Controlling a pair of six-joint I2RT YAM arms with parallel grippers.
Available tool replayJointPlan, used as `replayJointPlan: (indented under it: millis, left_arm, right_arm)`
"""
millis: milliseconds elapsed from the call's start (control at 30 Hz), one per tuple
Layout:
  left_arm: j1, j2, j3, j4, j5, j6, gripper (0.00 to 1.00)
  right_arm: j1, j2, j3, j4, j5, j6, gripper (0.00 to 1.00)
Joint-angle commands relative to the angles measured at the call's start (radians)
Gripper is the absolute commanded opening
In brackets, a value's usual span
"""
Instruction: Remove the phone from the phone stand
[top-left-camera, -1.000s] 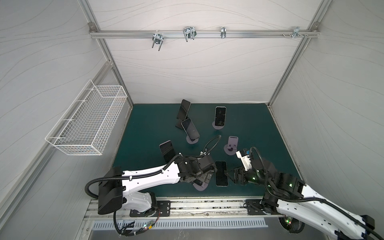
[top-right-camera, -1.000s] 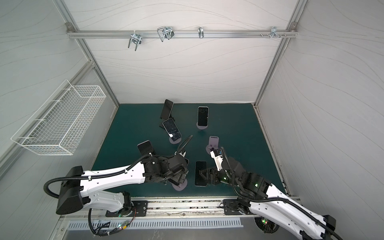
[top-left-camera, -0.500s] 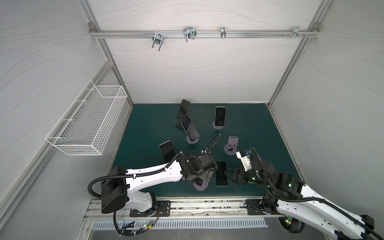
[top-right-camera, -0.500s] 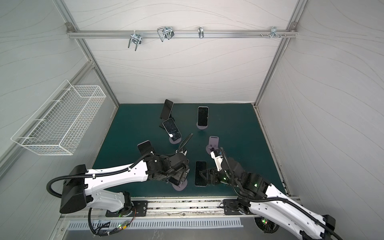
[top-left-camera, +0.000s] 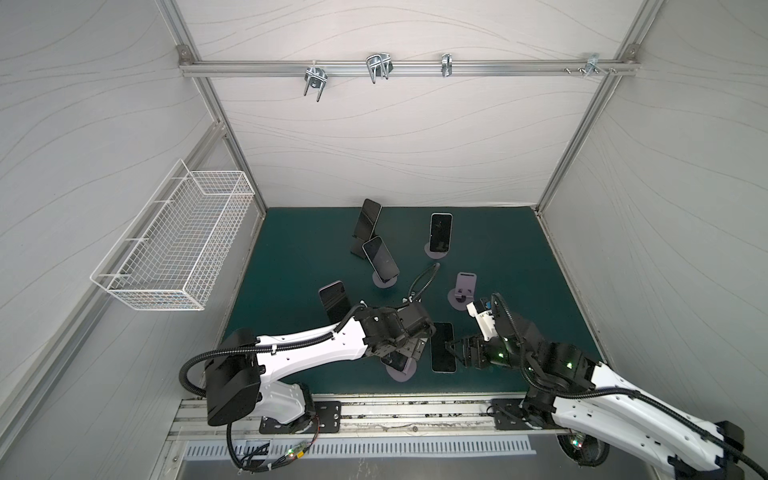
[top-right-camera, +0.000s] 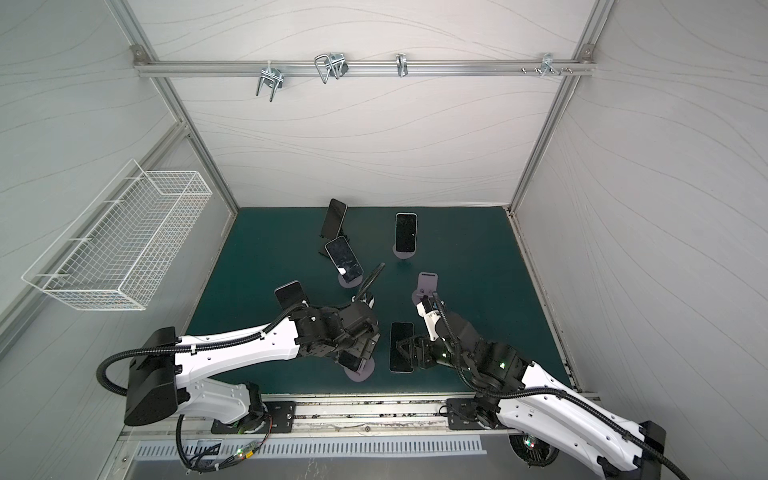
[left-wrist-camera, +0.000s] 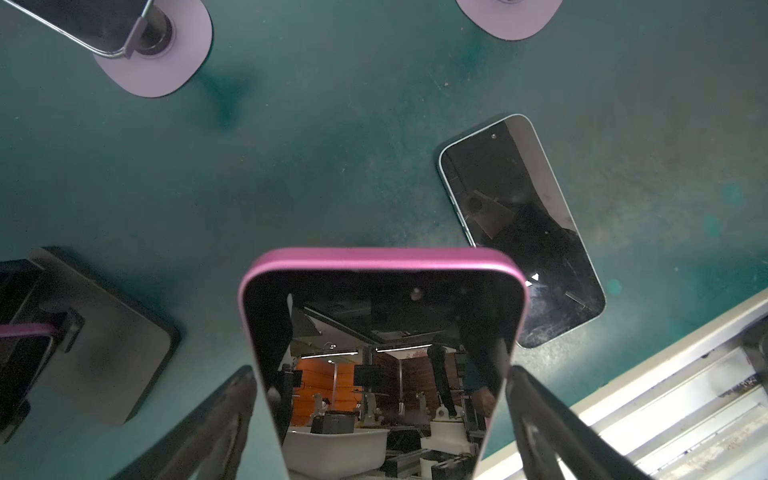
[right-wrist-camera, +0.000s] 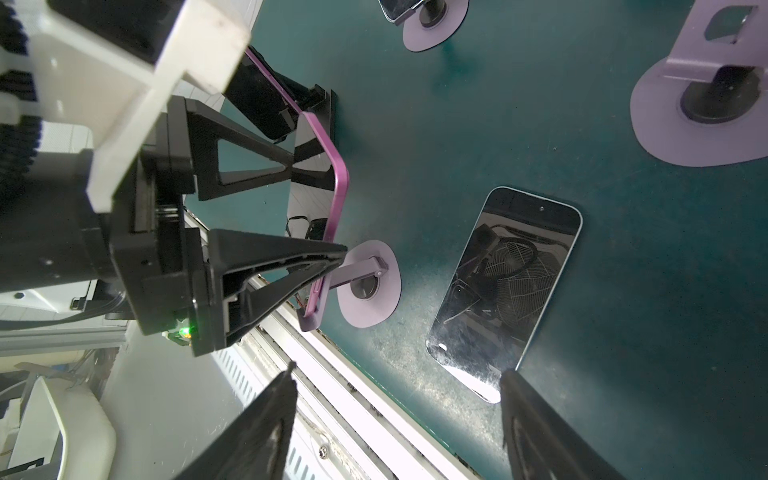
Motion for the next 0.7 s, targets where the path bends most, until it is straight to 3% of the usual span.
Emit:
replayJointPlan:
  millis: [0, 667]
  left_arm:
    - [0.009, 0.014, 0.041, 0.009, 0.005, 0.010, 0.93]
    - [0.021, 0.020, 0.044, 0.032, 0.017, -0.005, 0.78]
  right_arm:
    - [0.006, 0.010, -0.005, 0.034, 0.001, 0.002, 0.78]
    - [0.006, -0.002, -0.023, 0.034, 0.019, 0.002, 0.78]
